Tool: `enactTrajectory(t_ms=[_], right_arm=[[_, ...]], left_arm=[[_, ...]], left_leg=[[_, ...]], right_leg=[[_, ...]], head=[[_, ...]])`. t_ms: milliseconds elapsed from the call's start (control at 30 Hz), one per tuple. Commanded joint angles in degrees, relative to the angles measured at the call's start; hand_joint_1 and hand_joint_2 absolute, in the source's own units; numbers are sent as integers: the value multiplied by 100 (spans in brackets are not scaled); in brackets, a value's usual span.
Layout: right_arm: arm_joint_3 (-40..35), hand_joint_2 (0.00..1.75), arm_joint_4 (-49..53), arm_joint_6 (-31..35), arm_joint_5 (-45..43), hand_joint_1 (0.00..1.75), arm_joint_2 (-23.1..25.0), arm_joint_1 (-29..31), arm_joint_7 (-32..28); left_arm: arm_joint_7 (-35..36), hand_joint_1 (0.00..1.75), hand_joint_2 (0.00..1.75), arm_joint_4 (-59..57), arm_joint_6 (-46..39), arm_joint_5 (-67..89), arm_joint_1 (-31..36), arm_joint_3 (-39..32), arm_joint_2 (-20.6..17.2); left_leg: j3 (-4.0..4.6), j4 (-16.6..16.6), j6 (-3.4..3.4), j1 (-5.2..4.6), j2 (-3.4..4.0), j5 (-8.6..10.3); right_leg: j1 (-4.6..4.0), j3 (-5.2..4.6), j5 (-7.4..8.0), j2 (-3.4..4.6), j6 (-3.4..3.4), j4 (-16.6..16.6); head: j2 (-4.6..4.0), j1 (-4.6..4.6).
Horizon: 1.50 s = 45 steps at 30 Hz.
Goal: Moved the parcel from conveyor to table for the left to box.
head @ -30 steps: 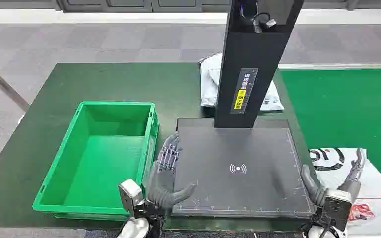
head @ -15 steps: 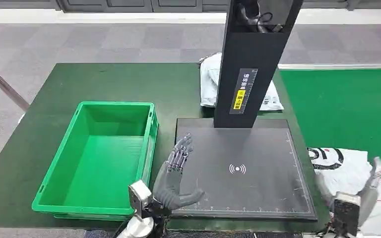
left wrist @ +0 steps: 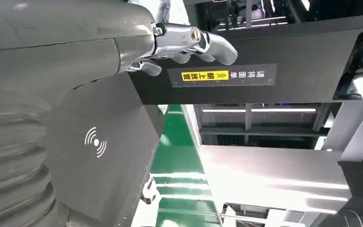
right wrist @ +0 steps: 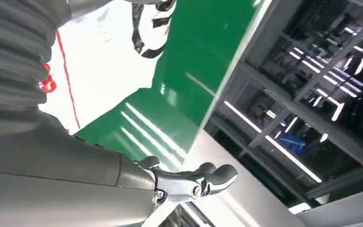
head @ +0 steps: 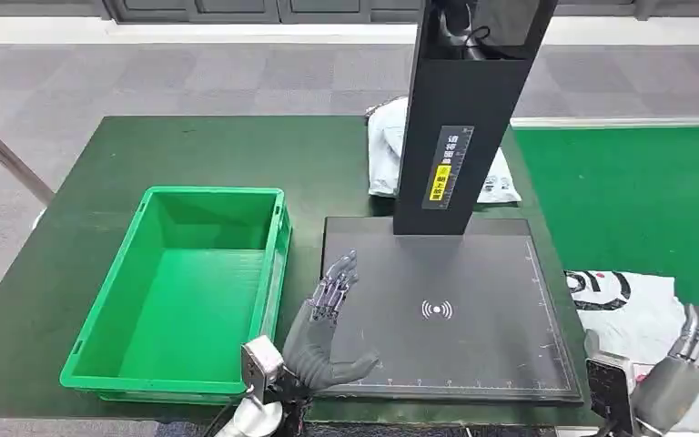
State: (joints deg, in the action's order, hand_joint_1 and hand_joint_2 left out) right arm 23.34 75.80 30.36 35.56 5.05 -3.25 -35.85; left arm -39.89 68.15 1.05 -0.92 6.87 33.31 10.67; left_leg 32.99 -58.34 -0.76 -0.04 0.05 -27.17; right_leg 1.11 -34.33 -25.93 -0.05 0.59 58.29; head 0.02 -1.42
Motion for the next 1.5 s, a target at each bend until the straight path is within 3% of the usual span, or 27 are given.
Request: enactTrajectory(t_ms=[33, 133, 267, 400, 500, 633, 733, 833, 900, 1200, 1500], right_arm=[[811, 175, -1321, 120, 674, 0, -507, 573, 480], [860, 175, -1581, 14, 1200, 0, -812, 780, 734], [449, 175, -1927, -468, 1592, 0, -845, 926, 940], [449, 175, -1927, -468, 1592, 0, -845, 926, 940], [-4, 175, -2608, -809, 1972, 0, -922, 1178, 1070], [-448, 175, -3957, -389, 2938, 0, -1185, 1752, 2130], [-544, 175, -4299, 146, 3476, 0, -1355, 1971, 2809], [-479, 175, -4506, 65, 3652, 0, -1461, 2204, 3155], [-470, 175, -4724, -319, 3805, 0, -1537, 2292, 3420], [-458, 175, -4754, -332, 3816, 0, -1540, 2288, 3447], [-467, 175, -4819, -387, 3972, 0, -1556, 2319, 3740]], left_arm=[[-11, 0, 175, -218, 37, 37, 67, -2, -178], [-11, 0, 175, -134, 29, 32, 0, -43, -183], [-11, 0, 175, -155, 50, 47, -21, -40, -183], [-11, 0, 175, -155, 50, 47, -21, -40, -183], [-11, 0, 175, -238, 107, 28, 70, -9, -156], [-4, 0, 175, -118, 99, 65, -26, -22, -149], [110, 0, 175, 55, 79, 165, -90, -48, -141], [252, 0, 175, 81, 55, 190, -7, -83, -115], [256, 0, 175, -1, 47, 192, 55, -91, -117], [256, 0, 175, -36, 46, 192, 68, -95, -118], [257, 0, 175, -39, 44, 192, 59, -89, -112]], left_leg=[[-17, 18, -1, 10, -5, 5], [-14, 12, 2, 2, -2, 3], [-12, 12, 1, 3, 12, 0], [-9, 13, 1, 4, 8, 0], [-14, 15, 2, 7, 5, 1], [-21, 21, 5, 13, 42, 0], [-6, 11, 6, 5, 25, 2], [-14, 13, 10, 12, 15, 7], [-15, 7, 11, 10, 2, 9], [20, -1, 15, 5, 10, 5], [-11, -2, 17, 8, 4, 8]], right_leg=[[-11, 24, 7, -4, -6, -27], [-3, 15, 4, -2, -1, -15], [-4, 15, 8, 11, -2, -18], [-4, 15, 7, 6, -6, -16], [-8, 18, 8, -2, -8, -21], [-15, 22, 21, 37, -6, -33], [-6, 8, 14, 23, -2, -16], [-15, 21, 17, 13, -4, -28], [-12, 28, 14, -1, -1, -23], [-6, 27, 19, 7, 5, -16], [-10, 25, 18, 1, 8, -20]], head=[[0, 0], [0, 0], [0, -2], [0, 0], [0, 0], [0, 0], [0, 0], [0, 0], [0, -2], [0, -2], [0, 0]])
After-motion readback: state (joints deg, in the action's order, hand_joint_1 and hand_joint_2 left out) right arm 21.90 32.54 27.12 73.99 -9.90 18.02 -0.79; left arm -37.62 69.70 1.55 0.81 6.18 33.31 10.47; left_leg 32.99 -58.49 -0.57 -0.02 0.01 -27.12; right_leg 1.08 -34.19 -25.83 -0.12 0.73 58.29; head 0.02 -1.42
